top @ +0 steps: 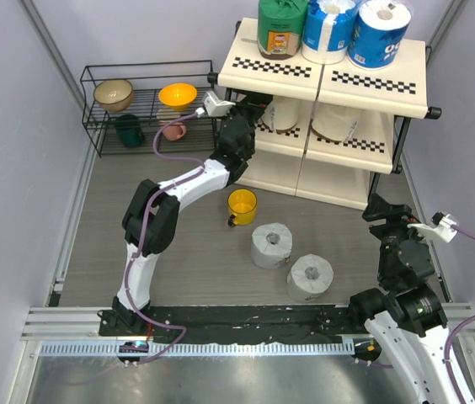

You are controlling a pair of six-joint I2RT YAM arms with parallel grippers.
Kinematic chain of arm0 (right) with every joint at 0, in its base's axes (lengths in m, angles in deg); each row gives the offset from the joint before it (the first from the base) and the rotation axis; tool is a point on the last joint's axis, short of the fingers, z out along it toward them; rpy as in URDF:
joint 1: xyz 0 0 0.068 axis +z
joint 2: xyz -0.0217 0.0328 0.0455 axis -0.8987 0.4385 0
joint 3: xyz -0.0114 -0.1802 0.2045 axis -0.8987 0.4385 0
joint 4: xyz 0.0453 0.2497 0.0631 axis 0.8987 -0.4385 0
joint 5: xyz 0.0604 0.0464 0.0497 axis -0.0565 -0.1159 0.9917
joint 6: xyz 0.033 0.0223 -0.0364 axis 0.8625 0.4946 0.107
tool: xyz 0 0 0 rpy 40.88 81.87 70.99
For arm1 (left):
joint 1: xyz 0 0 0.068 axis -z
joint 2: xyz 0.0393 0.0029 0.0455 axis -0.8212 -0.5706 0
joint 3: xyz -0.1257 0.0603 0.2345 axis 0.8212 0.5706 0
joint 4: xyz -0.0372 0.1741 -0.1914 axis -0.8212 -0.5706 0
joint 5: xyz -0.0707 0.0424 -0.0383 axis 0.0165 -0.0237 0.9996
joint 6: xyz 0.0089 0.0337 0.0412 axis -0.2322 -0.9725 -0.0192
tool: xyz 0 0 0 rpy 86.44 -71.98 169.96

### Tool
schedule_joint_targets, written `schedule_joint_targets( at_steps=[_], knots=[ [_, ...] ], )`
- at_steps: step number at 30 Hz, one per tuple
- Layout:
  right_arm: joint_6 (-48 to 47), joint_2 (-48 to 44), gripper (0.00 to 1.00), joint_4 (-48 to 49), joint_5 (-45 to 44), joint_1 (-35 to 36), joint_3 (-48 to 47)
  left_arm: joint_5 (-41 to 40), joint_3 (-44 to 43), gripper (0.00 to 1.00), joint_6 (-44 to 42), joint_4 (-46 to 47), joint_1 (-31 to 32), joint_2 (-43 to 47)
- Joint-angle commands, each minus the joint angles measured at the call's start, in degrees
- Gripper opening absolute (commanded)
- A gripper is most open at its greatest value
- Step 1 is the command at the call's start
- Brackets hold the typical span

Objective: Place and organize the paper towels onto the shelf

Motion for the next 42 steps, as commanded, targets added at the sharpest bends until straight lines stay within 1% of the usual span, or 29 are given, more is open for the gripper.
schedule_joint_targets(
  at_steps=[1, 6, 14, 21, 28, 42],
  knots=[
    [-1.12, -0.06, 0.68, 0.76, -1.72, -0.2, -2.29, 1.28, -4.43, 1.0, -0.17, -0.37, -0.51, -0.3],
    [-1.29, -0.15, 0.68, 0.67, -1.72, -0.11, -2.2, 3.65, -6.02, 1.0, 0.71, -0.54, -0.42, -1.62],
    [-1.73, -0.32, 0.68, 0.5, -2.07, -0.11, -2.38, 4.71, -5.67, 1.0, 1.68, -0.02, -0.07, -2.41],
    [-2.26, -0.5, 0.68, 0.32, -2.69, -0.11, -2.56, 6.47, -7.42, 1.0, 2.03, -0.54, 0.11, -3.82],
    [-2.44, -0.76, 0.68, 0.15, -3.13, -0.11, -2.73, 8.14, -6.02, 1.0, 3.7, 0.25, 0.37, -3.82],
    [-2.26, -1.73, 0.68, -0.29, -4.01, -0.11, -2.64, 8.14, -3.38, 1.0, 6.07, 2.27, 1.6, -3.73]
  ],
)
